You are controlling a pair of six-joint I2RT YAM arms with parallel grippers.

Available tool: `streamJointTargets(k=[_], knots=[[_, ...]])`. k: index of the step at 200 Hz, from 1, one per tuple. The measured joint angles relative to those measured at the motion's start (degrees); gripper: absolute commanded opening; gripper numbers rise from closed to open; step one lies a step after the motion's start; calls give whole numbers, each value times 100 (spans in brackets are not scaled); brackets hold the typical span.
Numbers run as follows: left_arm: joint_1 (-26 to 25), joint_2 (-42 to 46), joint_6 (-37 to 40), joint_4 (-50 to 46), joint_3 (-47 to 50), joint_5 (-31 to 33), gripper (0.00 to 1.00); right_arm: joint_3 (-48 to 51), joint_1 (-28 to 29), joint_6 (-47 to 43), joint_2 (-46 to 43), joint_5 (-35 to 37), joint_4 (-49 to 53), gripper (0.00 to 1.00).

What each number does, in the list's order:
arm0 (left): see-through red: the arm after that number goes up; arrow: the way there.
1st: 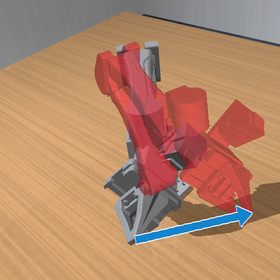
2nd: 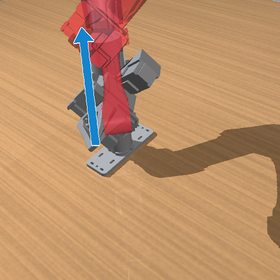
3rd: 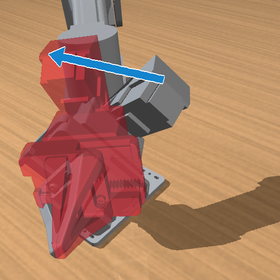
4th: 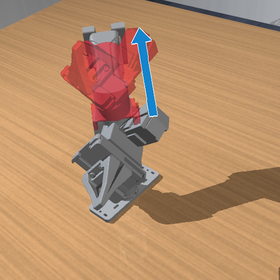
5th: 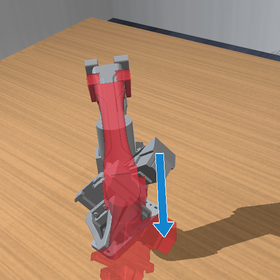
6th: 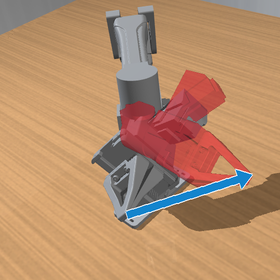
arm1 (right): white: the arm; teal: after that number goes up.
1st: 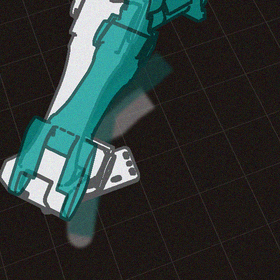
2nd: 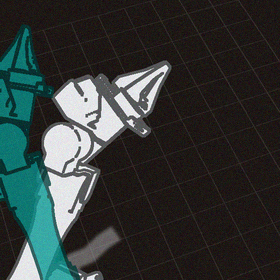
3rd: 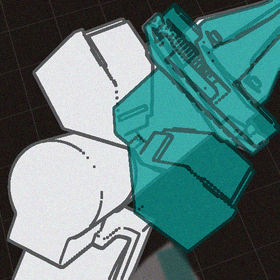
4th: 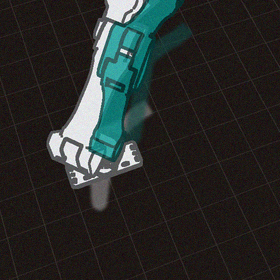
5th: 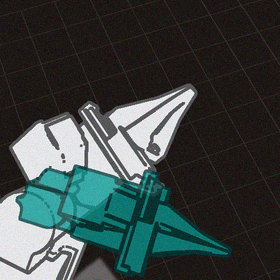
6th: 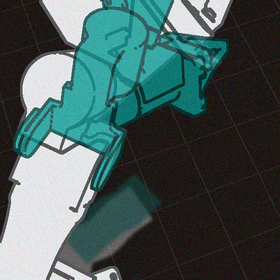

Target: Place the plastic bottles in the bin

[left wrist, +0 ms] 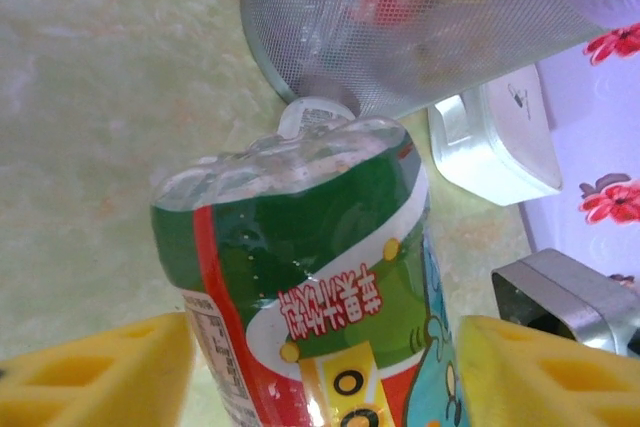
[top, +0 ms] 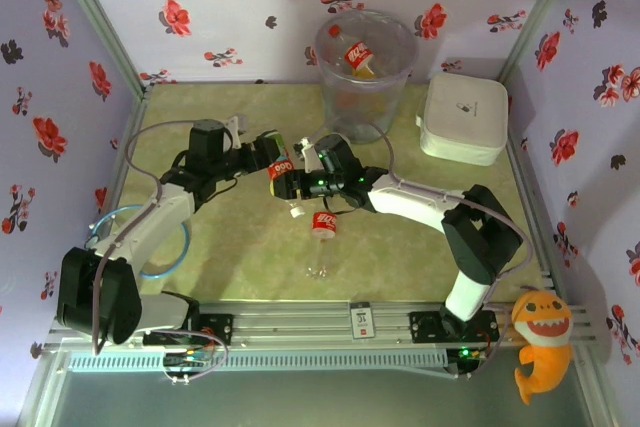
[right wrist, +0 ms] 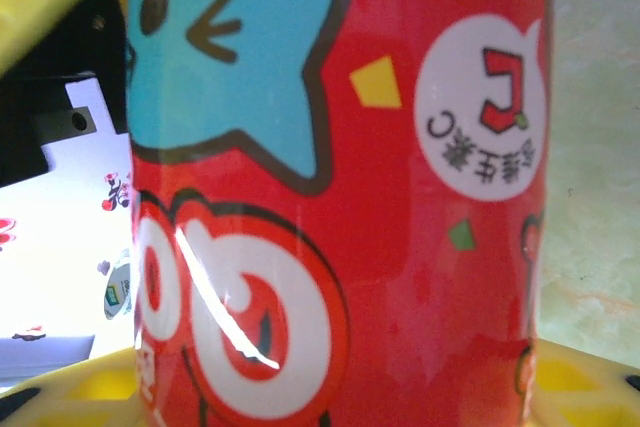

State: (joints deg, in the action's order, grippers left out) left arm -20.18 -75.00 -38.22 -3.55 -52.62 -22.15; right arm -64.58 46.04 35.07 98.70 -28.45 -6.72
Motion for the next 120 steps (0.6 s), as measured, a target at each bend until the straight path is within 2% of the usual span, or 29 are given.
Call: streamJointTargets(k=[15,56,89,120], knots=[[28,33,-87,20,55,9,92,-9,-48,-57,-11,22,94,54],[260,352,-177,28,358,136,93,-286,-577,-697,-426,404,1178,54],[321,444,-177,-9,586,258,92,-1038,-1123,-1478,-1032,938,2210,52],[321,444,-177,-170,892,267,92,-1878,-1561,-2116,-1322,1322,2721,52]])
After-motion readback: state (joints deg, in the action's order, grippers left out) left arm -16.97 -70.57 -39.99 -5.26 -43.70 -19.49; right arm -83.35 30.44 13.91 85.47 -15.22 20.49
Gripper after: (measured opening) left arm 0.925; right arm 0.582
